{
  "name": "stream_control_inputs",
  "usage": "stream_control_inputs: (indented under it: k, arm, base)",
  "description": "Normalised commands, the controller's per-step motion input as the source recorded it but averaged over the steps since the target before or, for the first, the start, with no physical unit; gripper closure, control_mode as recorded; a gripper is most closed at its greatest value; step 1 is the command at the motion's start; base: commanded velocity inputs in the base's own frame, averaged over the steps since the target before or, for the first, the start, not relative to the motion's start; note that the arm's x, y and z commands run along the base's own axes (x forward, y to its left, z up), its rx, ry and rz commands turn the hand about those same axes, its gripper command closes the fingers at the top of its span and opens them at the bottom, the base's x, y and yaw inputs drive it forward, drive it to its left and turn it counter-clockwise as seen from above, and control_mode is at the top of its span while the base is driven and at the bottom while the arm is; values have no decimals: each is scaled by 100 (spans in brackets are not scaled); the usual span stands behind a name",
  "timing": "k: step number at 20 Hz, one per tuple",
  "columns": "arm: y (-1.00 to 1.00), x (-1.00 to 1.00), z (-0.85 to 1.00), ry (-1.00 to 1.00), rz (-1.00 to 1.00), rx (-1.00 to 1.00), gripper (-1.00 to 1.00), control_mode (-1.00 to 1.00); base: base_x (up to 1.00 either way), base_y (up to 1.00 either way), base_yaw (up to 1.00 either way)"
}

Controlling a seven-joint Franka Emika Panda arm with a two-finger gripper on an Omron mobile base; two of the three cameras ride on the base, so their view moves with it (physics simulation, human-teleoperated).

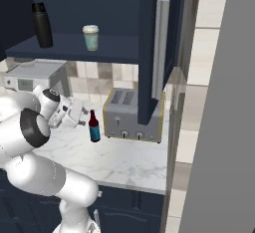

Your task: Sort all alcoholic drinks to one cabinet, and non-alcoholic drinks to the other.

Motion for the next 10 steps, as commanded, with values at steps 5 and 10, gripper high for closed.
stream_control_inputs:
  k: [5,10]
  arm:
    - [-3,0,-13,4,-4,-6,-100,-100]
    - [-12,0,-10,3,-5,-6,-100,-100]
  base:
    - [0,0,0]
    - [0,0,0]
